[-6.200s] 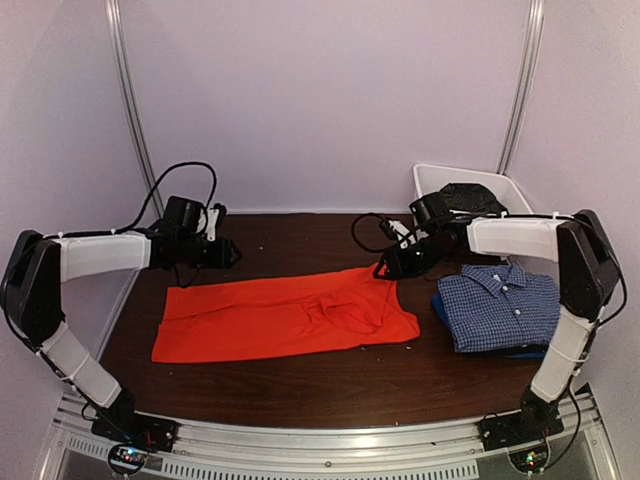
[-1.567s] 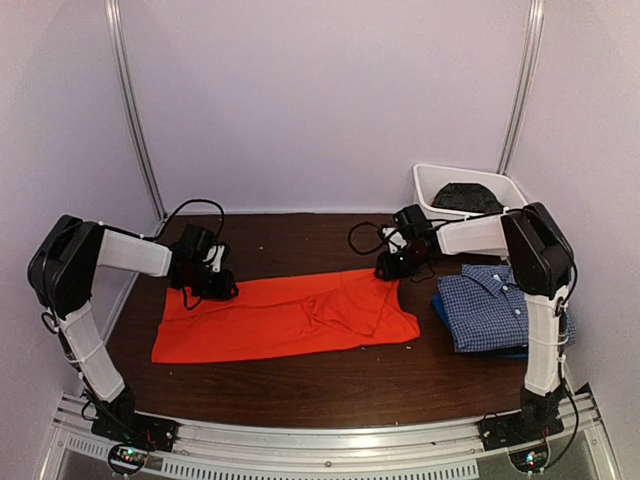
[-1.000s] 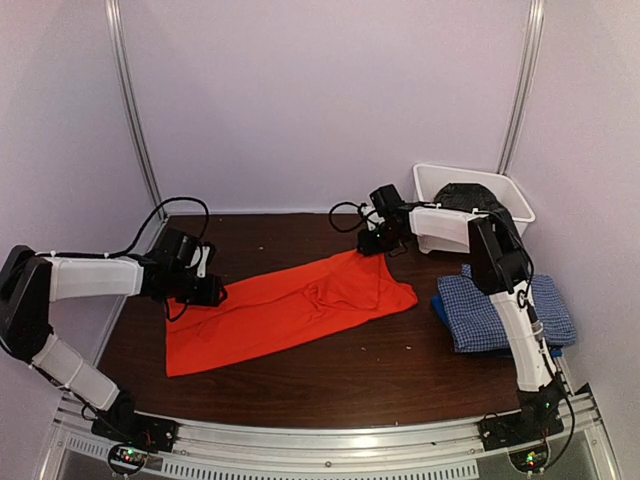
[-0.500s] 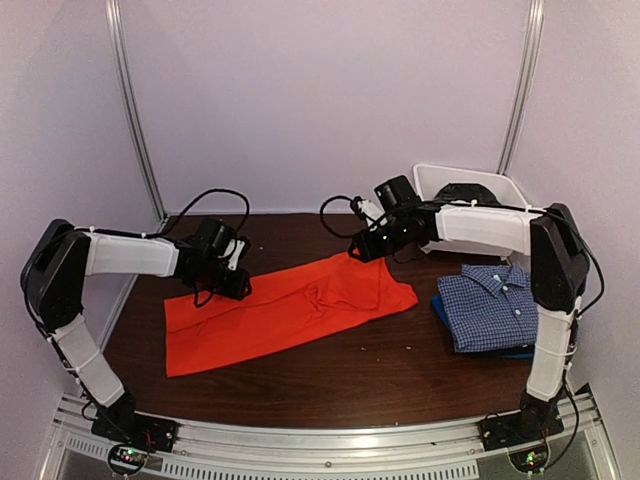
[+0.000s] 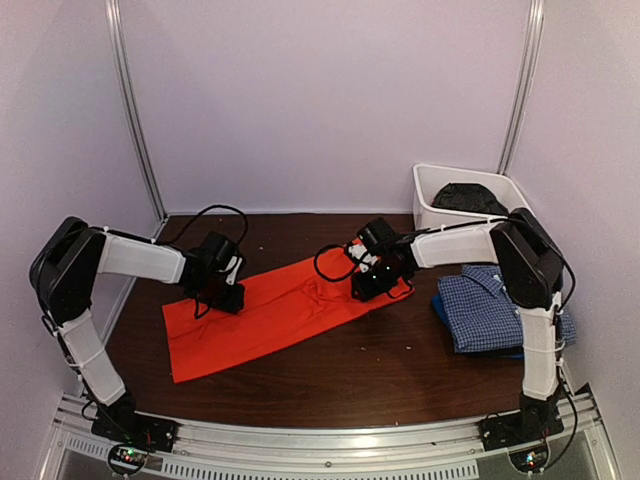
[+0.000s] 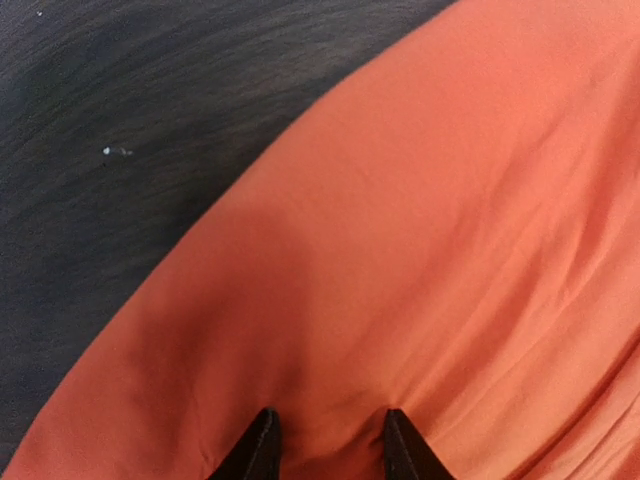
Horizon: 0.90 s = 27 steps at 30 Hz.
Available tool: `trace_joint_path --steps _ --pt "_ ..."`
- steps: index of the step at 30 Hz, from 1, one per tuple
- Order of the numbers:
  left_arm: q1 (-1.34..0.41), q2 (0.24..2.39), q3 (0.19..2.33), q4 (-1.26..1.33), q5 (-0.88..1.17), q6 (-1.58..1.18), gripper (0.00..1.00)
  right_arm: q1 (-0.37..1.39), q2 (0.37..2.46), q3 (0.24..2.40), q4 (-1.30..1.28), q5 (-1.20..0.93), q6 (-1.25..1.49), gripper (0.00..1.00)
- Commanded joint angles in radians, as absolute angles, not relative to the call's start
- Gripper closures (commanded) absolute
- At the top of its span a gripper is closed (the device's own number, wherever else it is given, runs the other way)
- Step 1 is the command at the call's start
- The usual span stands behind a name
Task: Fold and stack the mixed laundry pile
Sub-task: Rotate the rectangle-folded T-shirt at the center of the board.
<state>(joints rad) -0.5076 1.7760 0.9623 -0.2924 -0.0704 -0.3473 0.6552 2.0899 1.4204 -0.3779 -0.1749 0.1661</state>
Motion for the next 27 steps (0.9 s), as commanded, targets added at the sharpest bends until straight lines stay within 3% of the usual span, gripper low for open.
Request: trace_joint_path --steps 1,6,11,14,21,27 --pt "-0.556 1.752 0.893 -0.328 -0.048 -0.371 0.64 0.618 2.314 1.611 -0.514 0.061 0.094 0.64" --pt "-0.672 1.747 0.850 -0.321 -0.001 -0.427 0.67 0.605 2.543 2.021 -0.622 0.163 0.017 0.66" --pt "-0.802 1.752 0.851 -0.297 0.079 -0.514 0.66 0.606 2.681 2.372 -0.684 0.128 -0.063 0.65" --pt "-0.817 1.700 0.845 -0.296 0.092 -0.539 0.66 0.605 2.597 2.307 -0.638 0.078 -0.087 0.62" --pt "-0.816 1.571 0.919 -0.369 -0.044 -0.451 0.61 0.603 2.209 1.858 -0.415 -0.080 -0.054 0.47" --pt "-0.816 1.576 0.905 -0.337 -0.063 -0.394 0.62 0.595 2.167 1.767 -0.423 -0.229 0.084 0.49"
